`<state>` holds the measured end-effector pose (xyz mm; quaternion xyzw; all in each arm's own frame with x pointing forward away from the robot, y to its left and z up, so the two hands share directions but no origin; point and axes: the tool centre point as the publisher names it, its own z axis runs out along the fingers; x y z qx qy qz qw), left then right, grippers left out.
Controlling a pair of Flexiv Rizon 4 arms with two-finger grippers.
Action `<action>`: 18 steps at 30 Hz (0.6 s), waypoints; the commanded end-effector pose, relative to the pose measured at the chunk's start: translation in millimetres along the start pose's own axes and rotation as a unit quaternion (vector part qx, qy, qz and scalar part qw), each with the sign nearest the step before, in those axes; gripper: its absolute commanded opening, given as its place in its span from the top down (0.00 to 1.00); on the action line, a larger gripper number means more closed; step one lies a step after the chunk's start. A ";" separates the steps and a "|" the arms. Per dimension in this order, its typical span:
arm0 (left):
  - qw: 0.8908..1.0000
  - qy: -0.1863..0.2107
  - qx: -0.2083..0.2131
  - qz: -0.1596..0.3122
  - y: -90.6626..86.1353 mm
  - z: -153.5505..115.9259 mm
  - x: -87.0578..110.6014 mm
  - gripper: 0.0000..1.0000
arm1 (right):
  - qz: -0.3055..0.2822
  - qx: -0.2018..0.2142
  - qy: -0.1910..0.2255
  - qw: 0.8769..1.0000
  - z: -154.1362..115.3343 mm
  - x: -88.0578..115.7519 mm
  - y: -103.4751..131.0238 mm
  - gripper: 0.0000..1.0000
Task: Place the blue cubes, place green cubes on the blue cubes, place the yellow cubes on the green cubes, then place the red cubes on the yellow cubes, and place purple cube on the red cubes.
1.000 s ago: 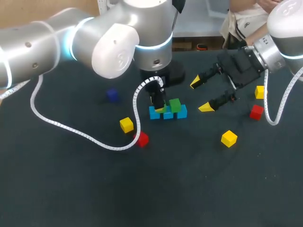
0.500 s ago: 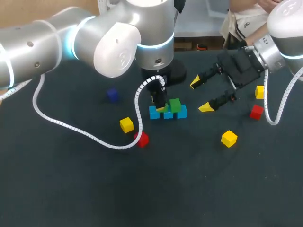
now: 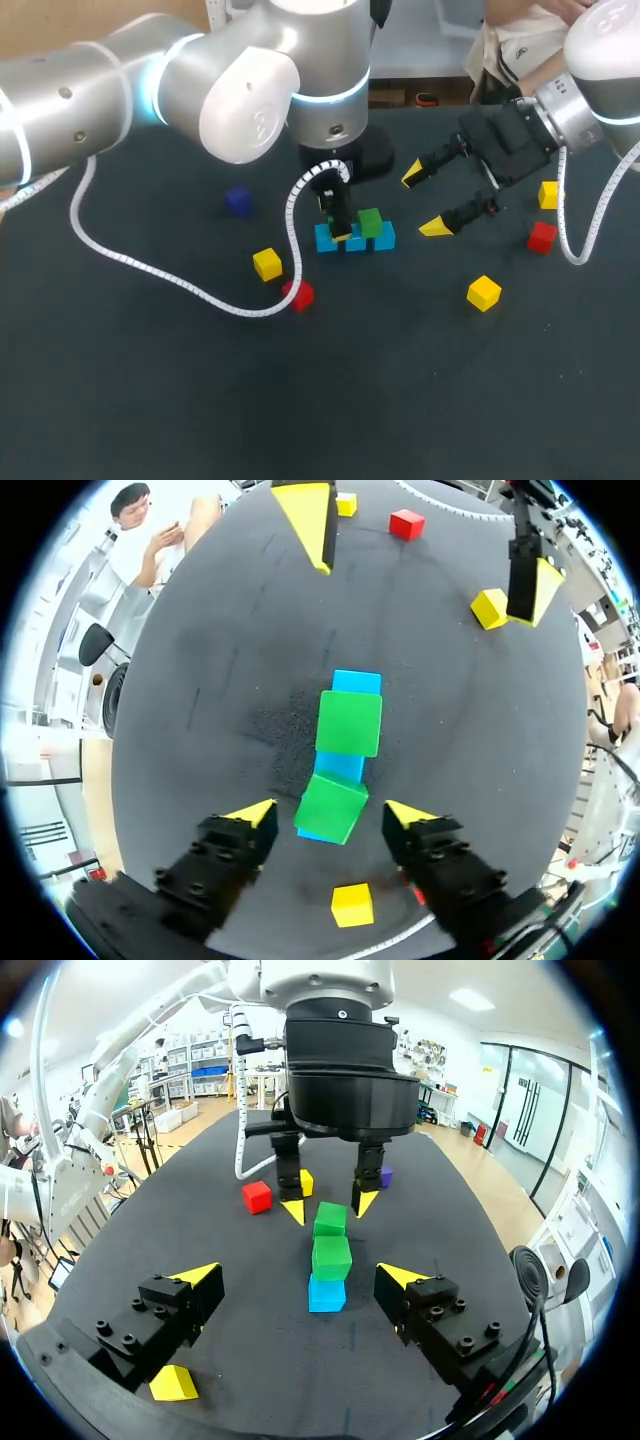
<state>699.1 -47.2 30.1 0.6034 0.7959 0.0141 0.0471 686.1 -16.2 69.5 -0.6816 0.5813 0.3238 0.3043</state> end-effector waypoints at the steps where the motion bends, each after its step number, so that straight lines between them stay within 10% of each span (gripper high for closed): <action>1: 1.000 0.002 0.003 -0.001 1.3 0.9 -1.9 0.00 | -0.001 0.000 -0.001 1.000 0.1 0.2 0.1 0.00; 13: 1.000 -0.017 -0.005 0.014 3.7 -2.3 -1.9 0.00 | -0.001 0.000 -0.001 1.000 0.1 0.2 0.1 0.00; 16: 1.000 -0.018 -0.006 0.021 3.9 -3.4 -3.7 0.49 | -0.001 0.000 -0.001 1.000 0.1 0.2 0.1 0.00; 18: 1.000 -0.019 -0.005 0.022 4.3 -3.4 -4.1 0.52 | -0.001 0.000 -0.001 1.000 0.1 0.2 0.1 0.00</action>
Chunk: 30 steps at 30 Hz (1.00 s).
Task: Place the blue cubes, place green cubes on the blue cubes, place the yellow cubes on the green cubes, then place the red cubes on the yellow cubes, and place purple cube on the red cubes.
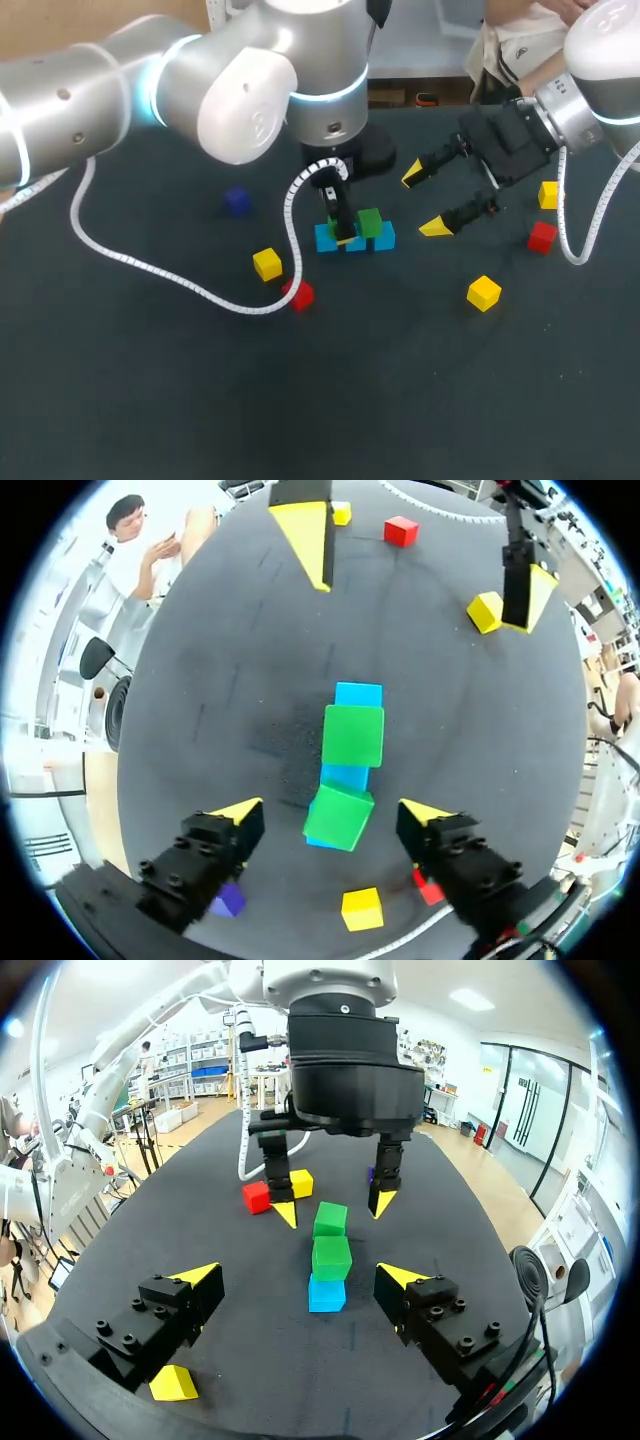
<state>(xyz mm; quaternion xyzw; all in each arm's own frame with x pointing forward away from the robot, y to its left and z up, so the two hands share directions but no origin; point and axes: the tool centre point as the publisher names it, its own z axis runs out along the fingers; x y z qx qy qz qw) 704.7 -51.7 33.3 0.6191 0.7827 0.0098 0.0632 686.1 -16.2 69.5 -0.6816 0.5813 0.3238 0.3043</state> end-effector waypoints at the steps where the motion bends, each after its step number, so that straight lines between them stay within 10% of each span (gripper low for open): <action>1: 1.000 -0.002 0.001 0.002 0.1 -0.8 1.7 0.52 | -0.001 0.000 -0.001 1.000 0.1 0.2 0.1 0.00; 11: 1.000 0.002 0.004 0.003 0.7 0.8 2.1 0.51 | -0.001 0.000 -0.001 1.000 0.1 0.2 0.1 0.00; 18: 1.000 0.002 0.000 0.002 -0.2 -0.6 2.6 1.00 | -0.001 0.000 -0.001 1.000 0.1 0.2 0.1 0.00; 30: 1.000 0.004 -0.008 0.000 -0.9 -4.2 3.7 1.00 | -0.001 0.000 -0.001 1.000 0.1 0.2 0.1 0.00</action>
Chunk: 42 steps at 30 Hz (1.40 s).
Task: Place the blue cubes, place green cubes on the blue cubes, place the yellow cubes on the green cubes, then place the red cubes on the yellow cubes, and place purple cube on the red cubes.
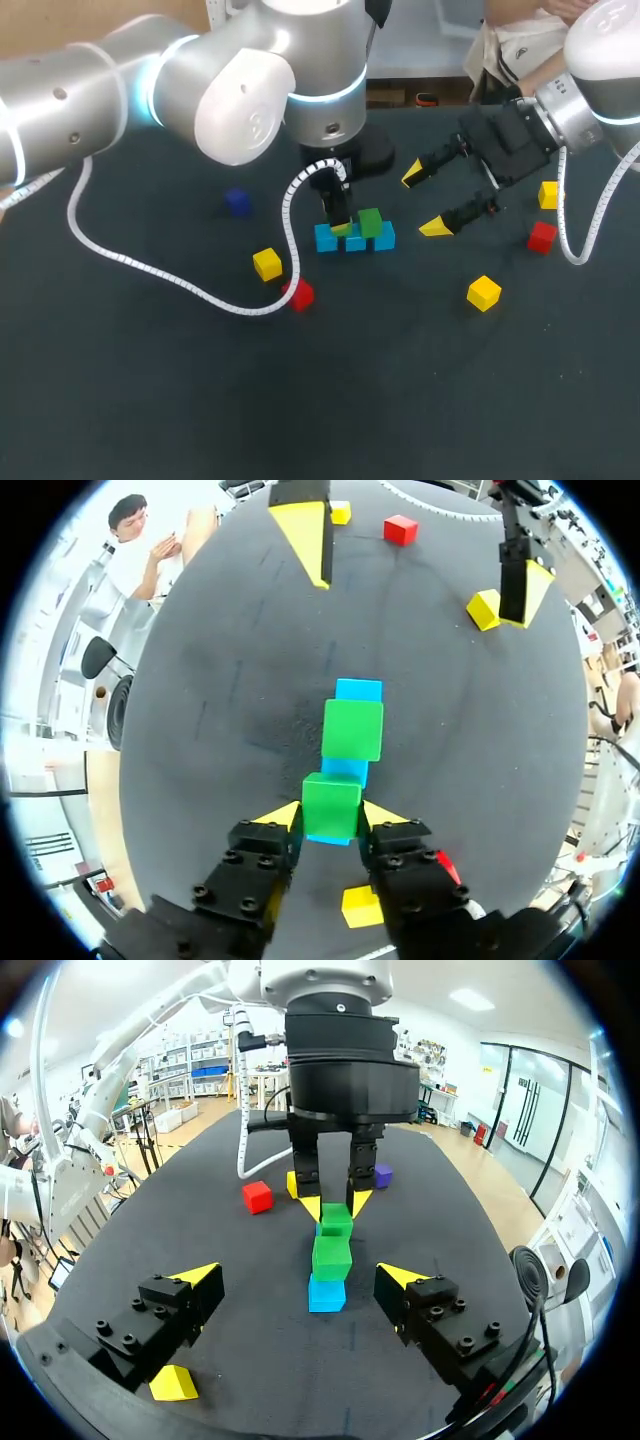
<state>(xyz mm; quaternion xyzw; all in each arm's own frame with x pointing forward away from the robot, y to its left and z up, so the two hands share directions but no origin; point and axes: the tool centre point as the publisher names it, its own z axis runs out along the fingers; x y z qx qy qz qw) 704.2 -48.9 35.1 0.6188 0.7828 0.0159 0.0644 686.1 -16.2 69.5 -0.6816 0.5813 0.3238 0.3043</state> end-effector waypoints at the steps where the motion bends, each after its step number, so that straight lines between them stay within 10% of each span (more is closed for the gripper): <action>1: 1.000 0.001 -0.003 0.000 -1.2 -2.4 1.1 1.00 | -0.001 0.000 -0.001 1.000 0.1 0.2 0.1 0.00; 42: 1.000 0.009 -0.004 0.005 -3.6 3.3 -2.4 1.00 | -0.001 0.000 -0.001 1.000 0.1 0.2 0.1 0.00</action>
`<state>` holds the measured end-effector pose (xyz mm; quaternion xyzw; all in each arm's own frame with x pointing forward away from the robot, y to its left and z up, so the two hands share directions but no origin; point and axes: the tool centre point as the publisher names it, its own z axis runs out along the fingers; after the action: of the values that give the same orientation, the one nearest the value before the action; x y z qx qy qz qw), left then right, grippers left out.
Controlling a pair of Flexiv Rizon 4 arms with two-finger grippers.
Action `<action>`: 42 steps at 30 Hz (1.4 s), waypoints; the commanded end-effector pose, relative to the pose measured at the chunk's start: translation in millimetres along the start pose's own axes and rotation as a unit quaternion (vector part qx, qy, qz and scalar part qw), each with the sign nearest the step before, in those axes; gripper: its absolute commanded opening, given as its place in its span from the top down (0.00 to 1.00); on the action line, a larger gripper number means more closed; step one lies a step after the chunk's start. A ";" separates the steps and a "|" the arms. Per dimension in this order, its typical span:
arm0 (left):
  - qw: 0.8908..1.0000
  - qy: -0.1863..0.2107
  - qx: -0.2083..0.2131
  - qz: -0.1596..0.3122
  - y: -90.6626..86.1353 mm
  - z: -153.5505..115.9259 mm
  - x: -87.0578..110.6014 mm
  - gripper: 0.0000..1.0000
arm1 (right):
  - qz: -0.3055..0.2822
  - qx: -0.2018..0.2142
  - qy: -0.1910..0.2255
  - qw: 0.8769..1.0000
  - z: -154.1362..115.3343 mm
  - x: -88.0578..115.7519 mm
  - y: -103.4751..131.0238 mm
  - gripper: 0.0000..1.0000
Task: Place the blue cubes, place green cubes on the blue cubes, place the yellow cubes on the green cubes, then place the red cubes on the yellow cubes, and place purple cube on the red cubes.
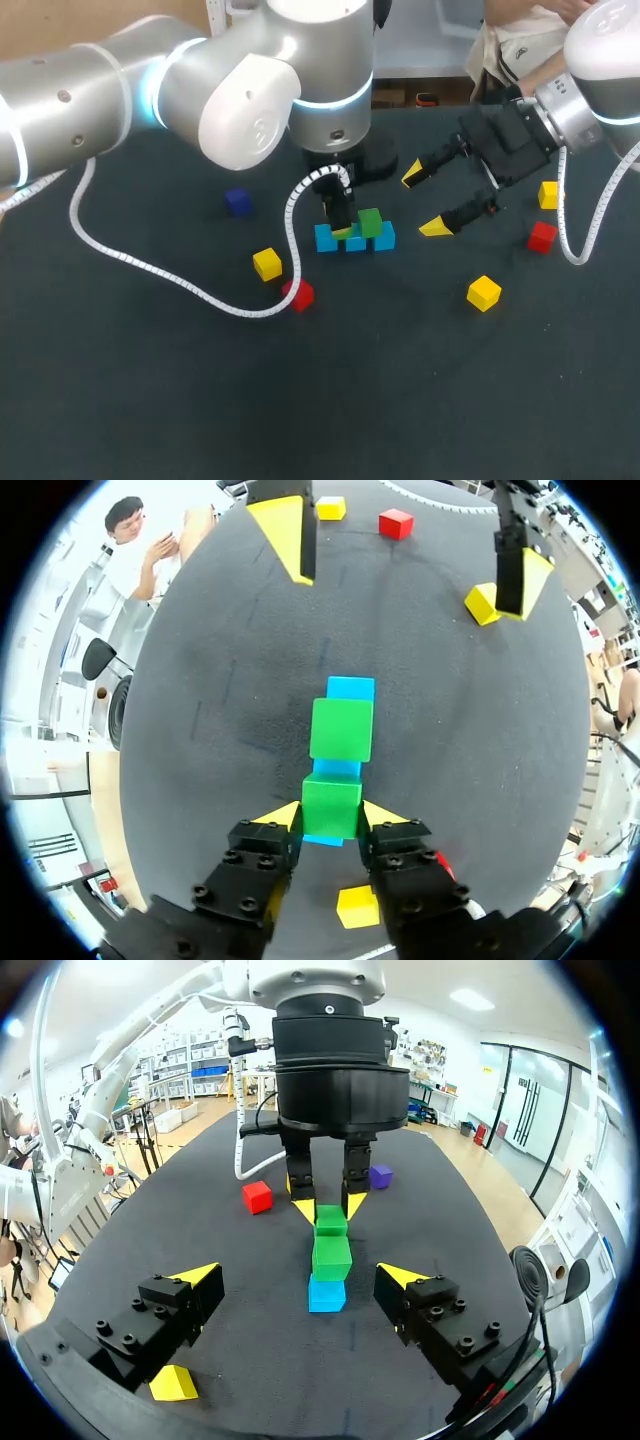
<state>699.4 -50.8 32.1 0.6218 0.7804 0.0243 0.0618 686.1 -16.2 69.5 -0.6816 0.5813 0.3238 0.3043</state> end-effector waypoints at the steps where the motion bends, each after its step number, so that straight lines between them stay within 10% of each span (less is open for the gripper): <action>1: 1.000 0.002 0.001 0.001 2.0 0.9 -2.2 1.00 | -0.001 0.000 -0.001 1.000 0.1 0.2 0.1 0.00; 42: 1.000 0.006 -0.001 -0.001 6.3 -1.4 2.4 1.00 | -0.001 0.000 -0.001 1.000 0.1 0.2 0.1 0.00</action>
<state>703.7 -46.9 32.7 0.6202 0.7817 0.0286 0.0588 686.1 -16.2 69.5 -0.6816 0.5813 0.3238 0.3043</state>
